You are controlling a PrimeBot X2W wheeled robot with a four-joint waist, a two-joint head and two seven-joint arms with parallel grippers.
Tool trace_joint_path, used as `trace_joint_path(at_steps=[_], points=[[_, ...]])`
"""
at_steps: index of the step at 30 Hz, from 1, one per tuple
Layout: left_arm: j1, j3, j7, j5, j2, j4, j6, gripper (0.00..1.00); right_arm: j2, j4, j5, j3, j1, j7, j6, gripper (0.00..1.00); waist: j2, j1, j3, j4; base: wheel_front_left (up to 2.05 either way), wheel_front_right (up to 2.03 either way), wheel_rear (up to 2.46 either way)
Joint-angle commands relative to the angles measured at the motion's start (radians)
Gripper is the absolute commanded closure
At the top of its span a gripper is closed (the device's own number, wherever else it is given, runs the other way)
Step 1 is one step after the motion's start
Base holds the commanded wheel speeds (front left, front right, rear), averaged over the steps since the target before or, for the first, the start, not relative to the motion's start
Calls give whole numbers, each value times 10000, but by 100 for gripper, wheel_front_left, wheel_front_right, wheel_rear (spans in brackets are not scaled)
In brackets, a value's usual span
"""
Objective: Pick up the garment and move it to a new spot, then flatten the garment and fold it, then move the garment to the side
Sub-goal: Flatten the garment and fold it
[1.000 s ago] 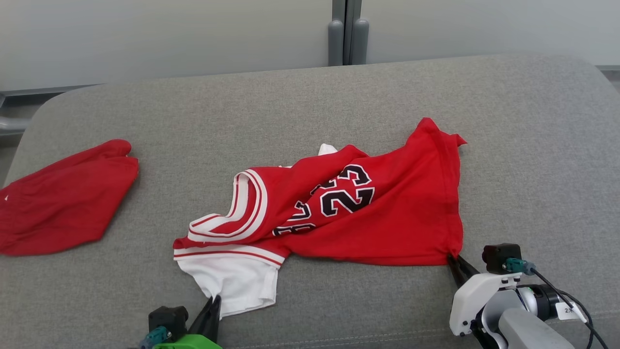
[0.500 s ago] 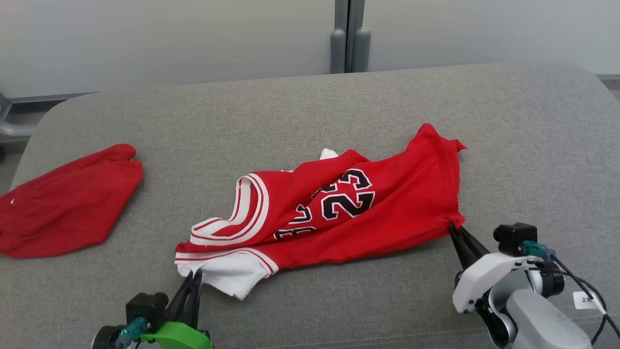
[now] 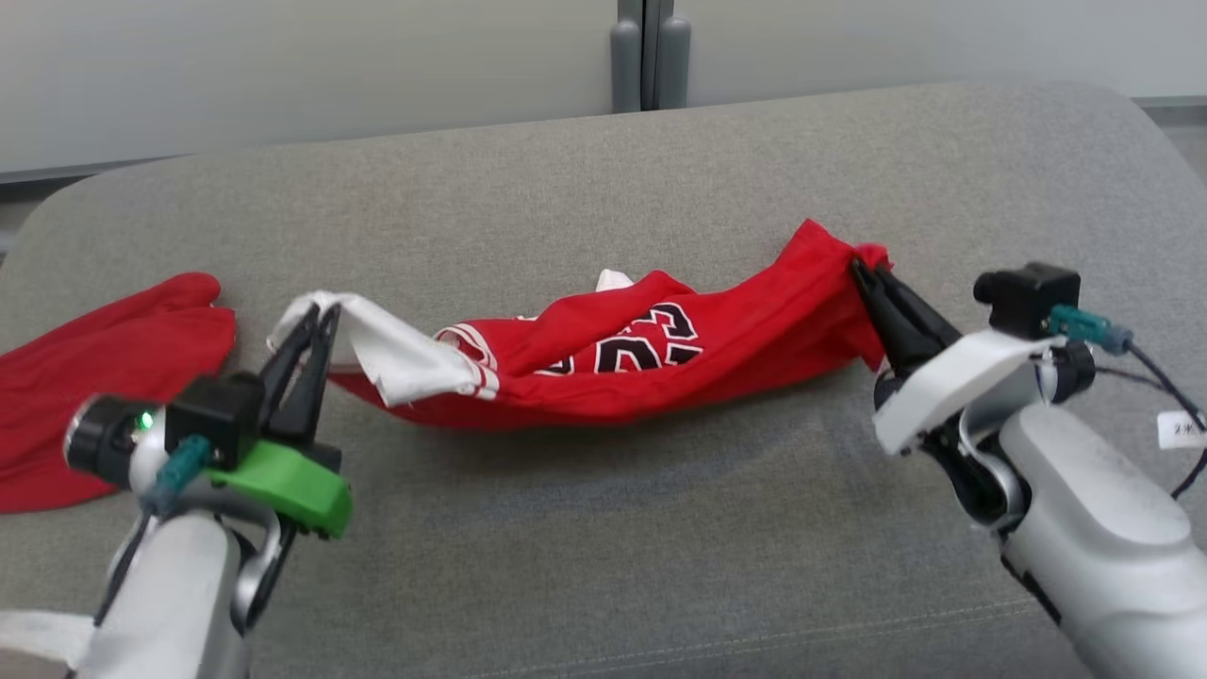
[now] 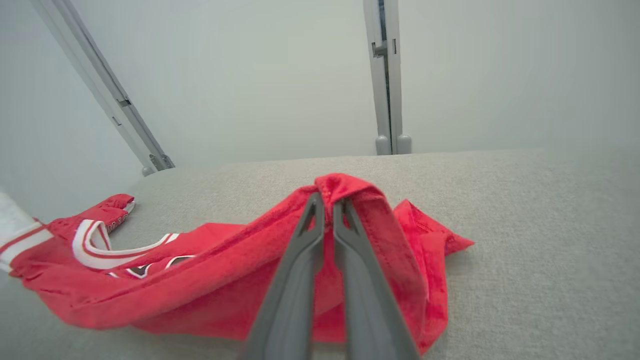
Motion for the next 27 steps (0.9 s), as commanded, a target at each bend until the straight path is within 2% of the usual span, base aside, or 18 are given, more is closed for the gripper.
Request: trace_joint_path(at_steps=[1, 7, 12, 23, 27], points=[[-303, -20, 67, -26, 196, -56, -9, 100, -124, -49, 6, 10, -278, 11, -2, 100, 0, 0, 265, -153, 0, 0, 0], [-2684, -760, 692, -955, 966, -27, -12, 100, -194, 166, 456, 560, -2332, 366, 0, 100, 0, 0, 1107, -329, 0, 0, 0], [-4868, -1627, 1018, -1946, 1230, 598, -13, 100, -39, 826, 1321, 913, -4053, 719, 0, 100, 0, 0, 1938, -398, 0, 0, 0], [-9413, -3563, 1492, -3520, 1995, 2294, -14, 100, 188, 2877, 2738, 1267, -8103, 1129, 0, 100, 0, 0, 3642, -536, 0, 0, 0], [-10753, -4192, 1643, -3966, 2129, 2878, -14, 100, 303, 3872, 2727, 1344, -9322, 957, 0, 100, 0, 0, 3930, -556, 0, 0, 0]])
